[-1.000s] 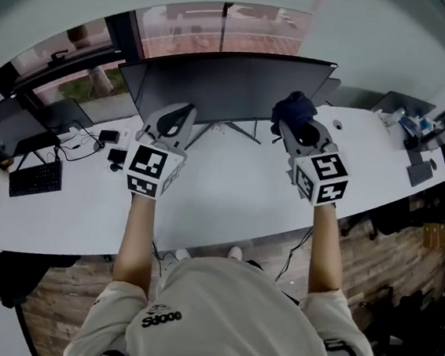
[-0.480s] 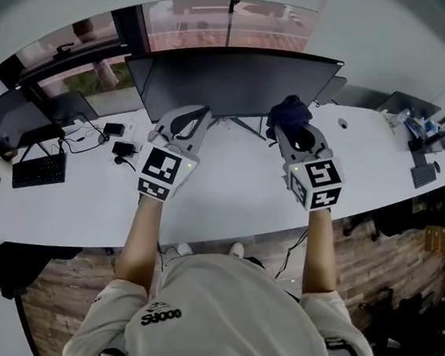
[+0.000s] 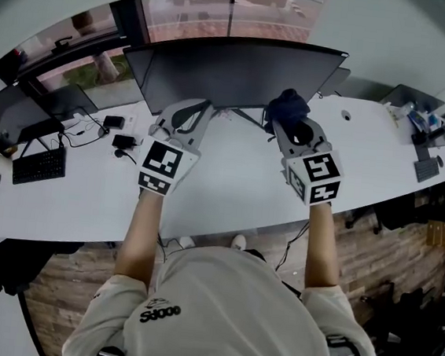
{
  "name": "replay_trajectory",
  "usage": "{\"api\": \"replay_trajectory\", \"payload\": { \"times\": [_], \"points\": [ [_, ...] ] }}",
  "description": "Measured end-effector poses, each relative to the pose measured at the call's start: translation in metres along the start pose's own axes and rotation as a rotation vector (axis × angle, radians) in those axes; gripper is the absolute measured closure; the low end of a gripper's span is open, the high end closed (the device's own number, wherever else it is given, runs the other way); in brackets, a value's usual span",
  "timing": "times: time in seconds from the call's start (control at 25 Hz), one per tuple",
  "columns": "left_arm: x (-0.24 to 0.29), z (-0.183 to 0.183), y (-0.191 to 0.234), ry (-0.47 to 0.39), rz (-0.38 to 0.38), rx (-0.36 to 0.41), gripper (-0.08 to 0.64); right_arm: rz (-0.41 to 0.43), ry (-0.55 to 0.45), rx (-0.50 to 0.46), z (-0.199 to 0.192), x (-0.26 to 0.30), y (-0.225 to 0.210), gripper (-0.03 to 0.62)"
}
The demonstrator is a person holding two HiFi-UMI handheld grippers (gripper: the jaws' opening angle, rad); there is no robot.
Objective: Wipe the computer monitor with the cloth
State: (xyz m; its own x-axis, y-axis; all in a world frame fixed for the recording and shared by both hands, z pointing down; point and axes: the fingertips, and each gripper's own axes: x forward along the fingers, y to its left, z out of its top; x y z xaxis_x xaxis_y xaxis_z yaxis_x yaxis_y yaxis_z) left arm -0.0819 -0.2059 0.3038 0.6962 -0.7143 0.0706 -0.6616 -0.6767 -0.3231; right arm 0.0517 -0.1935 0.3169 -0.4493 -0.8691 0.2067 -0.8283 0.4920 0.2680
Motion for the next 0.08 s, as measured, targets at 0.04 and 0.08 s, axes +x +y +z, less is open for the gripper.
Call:
{"api": "replay_trajectory", "payload": {
  "times": [0.04, 0.08],
  "points": [
    [0.0011, 0.0001, -0.0002, 0.0, -0.001, 0.0, 0.548, -0.002, 0.001, 0.001, -0.0009, -0.0005, -0.0015, 0.535],
    [0.0022, 0.0003, -0.0004, 0.0, -0.001, 0.001, 0.548, -0.005, 0.001, 0.002, -0.0017, -0.0011, -0.0031, 0.535]
  ]
}}
